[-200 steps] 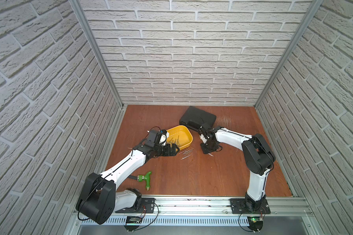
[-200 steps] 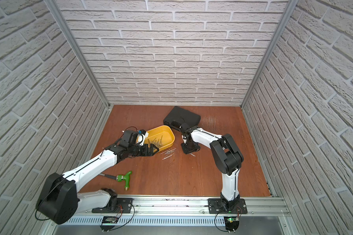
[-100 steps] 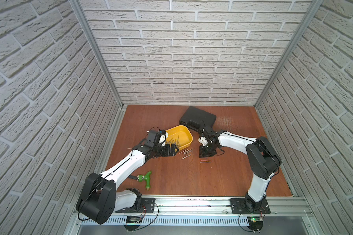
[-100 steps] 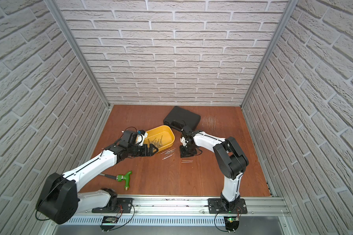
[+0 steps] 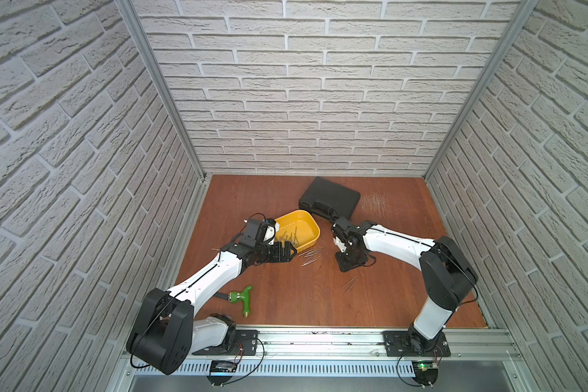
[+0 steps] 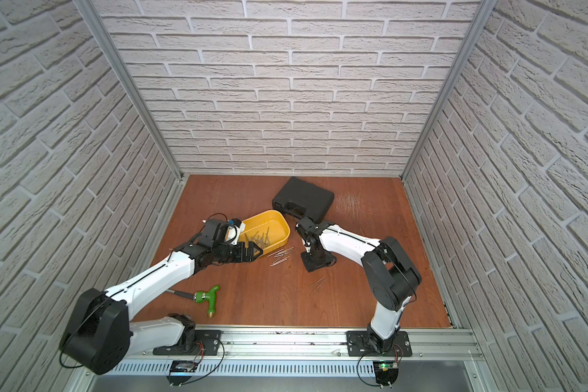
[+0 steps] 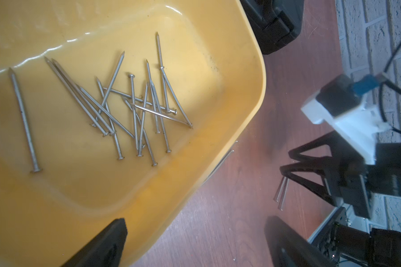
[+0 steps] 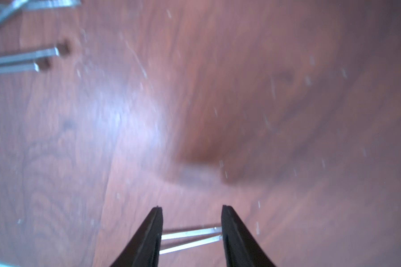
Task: Put the nails on the desktop into the storage box
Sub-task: Adjust the nail at the center of the board, then pick up the nail from the center of the board.
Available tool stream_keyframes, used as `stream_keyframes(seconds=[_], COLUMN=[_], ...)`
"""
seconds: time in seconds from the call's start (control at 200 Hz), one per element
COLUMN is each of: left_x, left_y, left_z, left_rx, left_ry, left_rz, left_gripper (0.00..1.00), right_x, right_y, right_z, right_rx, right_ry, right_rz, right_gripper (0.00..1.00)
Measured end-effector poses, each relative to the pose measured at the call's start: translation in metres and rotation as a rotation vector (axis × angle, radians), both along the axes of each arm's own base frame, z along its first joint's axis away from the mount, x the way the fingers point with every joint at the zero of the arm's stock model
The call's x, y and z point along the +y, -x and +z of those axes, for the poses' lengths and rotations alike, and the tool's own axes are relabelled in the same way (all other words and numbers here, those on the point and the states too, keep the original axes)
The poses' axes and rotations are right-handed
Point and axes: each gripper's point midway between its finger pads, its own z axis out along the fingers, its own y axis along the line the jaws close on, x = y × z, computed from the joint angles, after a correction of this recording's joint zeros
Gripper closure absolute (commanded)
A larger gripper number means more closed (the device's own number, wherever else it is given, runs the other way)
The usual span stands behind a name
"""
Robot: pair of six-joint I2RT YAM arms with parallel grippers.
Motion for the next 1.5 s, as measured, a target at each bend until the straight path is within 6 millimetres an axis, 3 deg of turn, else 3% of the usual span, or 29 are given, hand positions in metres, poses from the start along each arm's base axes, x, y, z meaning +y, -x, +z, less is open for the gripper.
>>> stream_keyframes(seconds=[0.055,0.22,0.43,0.56,1.005,1.28,1.355,1.5], left_x=[-0.003,-0.03,-0.08,-0.093,-0.088,-0.086,-0.082,-0.064], left_y=[0.0,0.006,0.004,-0.001,0.006,0.004,0.0,-0.014], left_z=[-0.001,-0.003,0.012,0.014,0.005,0.009,0.016,0.041], left_rx=[0.003,-0.007,-0.067,-0.081,-0.054,-0.054,-0.059,-0.09], left_ry=[-0.007,-0.06,-0.118,-0.132,-0.181,-0.164,-0.121,0.015], left_rz=[-0.01,-0.117,-0.286,-0.328,-0.366,-0.348,-0.32,-0.21], left_gripper=[0.02,0.02,0.02,0.02,0.02,0.02,0.02,0.02], right_x=[-0.01,-0.029,-0.058,-0.069,-0.065,-0.068,-0.067,-0.045], right_y=[0.011,0.038,0.079,0.096,0.086,0.082,0.07,0.022], right_z=[0.009,0.025,-0.014,-0.03,-0.033,-0.026,-0.011,0.048], right_rx=[-0.016,-0.059,0.042,0.082,0.071,0.042,0.002,-0.149], right_ry=[-0.006,-0.045,0.034,0.073,0.067,0.074,0.056,-0.099], right_rz=[-0.058,-0.201,-0.329,-0.376,-0.4,-0.378,-0.378,-0.376], right_gripper=[0.41,0.41,0.43,0.48,0.97,0.98,0.98,0.98])
